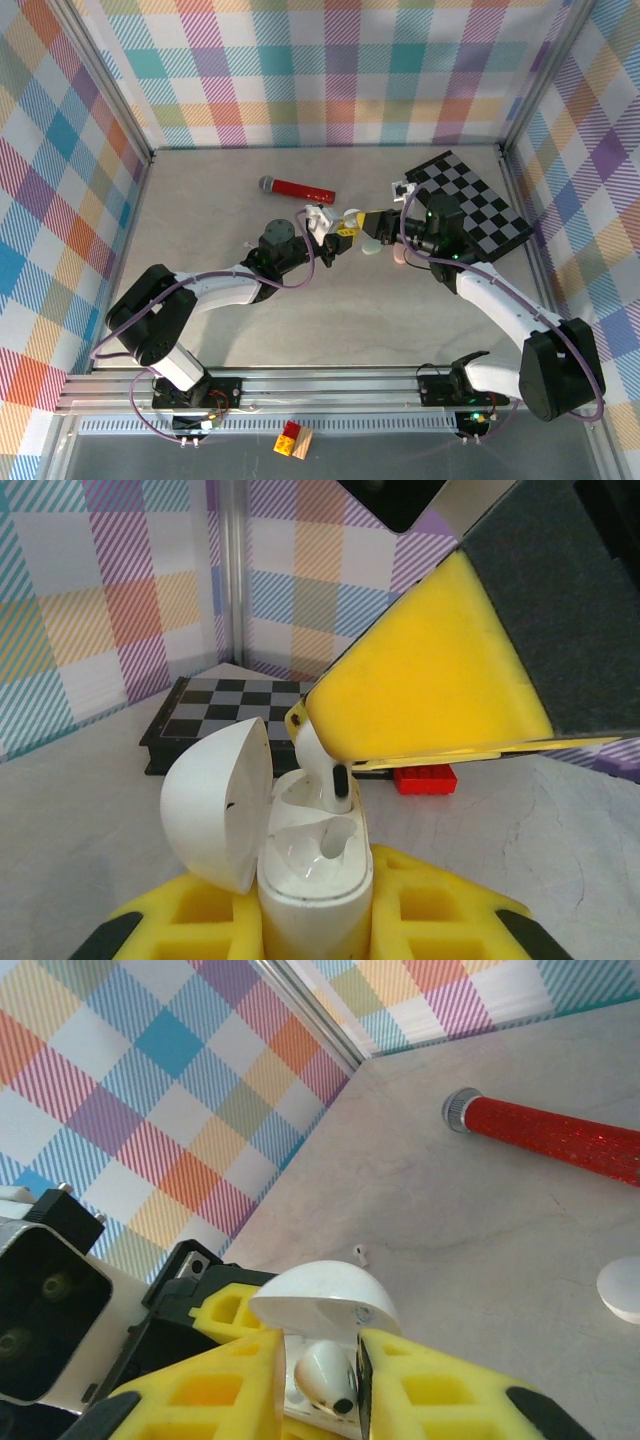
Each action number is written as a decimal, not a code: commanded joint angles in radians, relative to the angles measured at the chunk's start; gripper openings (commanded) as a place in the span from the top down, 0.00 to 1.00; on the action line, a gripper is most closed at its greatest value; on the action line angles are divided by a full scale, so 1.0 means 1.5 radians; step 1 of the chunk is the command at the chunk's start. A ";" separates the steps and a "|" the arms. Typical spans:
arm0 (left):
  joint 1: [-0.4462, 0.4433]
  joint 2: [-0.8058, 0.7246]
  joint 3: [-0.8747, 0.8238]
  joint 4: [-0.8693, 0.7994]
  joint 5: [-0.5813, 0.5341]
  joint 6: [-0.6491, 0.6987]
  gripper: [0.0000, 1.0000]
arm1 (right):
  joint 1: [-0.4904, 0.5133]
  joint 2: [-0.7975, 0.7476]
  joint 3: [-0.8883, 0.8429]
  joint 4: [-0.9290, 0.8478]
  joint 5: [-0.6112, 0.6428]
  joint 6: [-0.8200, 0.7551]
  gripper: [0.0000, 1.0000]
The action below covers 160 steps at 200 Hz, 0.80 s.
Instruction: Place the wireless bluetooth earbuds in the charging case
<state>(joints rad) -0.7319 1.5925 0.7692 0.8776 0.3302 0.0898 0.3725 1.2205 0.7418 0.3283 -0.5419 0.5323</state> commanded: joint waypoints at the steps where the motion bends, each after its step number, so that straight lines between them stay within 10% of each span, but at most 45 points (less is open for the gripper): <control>1: -0.004 -0.024 0.015 0.042 0.002 -0.014 0.88 | 0.000 -0.010 -0.008 -0.046 0.025 -0.016 0.74; 93: 0.006 -0.034 -0.005 0.032 -0.004 -0.009 0.88 | 0.000 -0.061 -0.016 -0.058 0.017 -0.053 0.42; 160: 0.136 -0.085 -0.083 0.042 -0.017 -0.081 0.88 | 0.052 -0.029 0.004 -0.111 0.015 -0.117 0.35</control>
<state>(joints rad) -0.6056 1.5154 0.6849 0.8852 0.3252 0.0242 0.3965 1.1412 0.7288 0.2127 -0.5163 0.4301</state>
